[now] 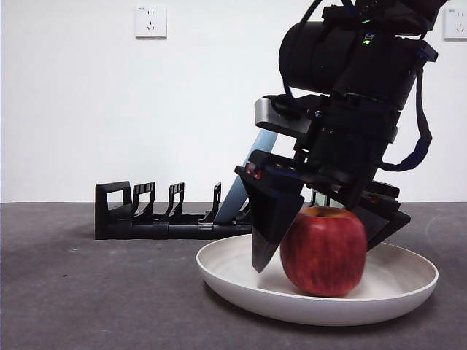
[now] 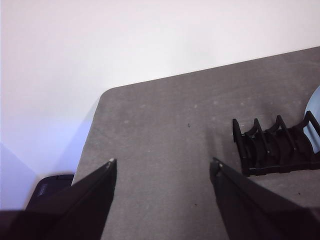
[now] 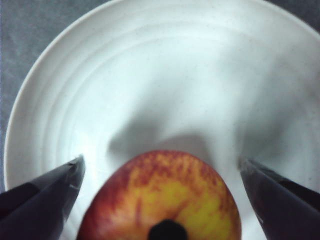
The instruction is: Take the yellow plate from the plate rack,put the plate on the table,take the apple from the table,put the apple in the plate
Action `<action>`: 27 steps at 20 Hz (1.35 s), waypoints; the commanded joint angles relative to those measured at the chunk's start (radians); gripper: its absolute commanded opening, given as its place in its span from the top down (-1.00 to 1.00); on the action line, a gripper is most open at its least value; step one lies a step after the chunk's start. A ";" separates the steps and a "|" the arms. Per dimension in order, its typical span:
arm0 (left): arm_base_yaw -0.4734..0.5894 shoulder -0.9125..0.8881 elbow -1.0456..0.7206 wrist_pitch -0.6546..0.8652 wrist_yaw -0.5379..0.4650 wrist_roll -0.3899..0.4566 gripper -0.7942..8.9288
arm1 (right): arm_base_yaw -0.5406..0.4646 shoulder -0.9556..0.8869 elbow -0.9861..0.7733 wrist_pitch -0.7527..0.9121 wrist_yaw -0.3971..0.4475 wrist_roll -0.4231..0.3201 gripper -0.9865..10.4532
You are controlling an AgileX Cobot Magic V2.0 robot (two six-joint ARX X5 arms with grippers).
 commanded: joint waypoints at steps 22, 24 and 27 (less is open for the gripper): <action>0.002 0.116 -0.004 0.165 0.539 0.173 0.73 | -0.086 -0.509 0.018 0.003 0.000 -0.022 0.76; 0.002 0.140 -0.004 0.170 0.546 0.189 0.85 | -0.106 -0.554 0.018 0.002 0.000 -0.034 0.85; 0.002 0.173 -0.004 0.199 0.545 0.192 0.85 | -0.140 -0.612 0.018 -0.013 0.000 -0.049 0.85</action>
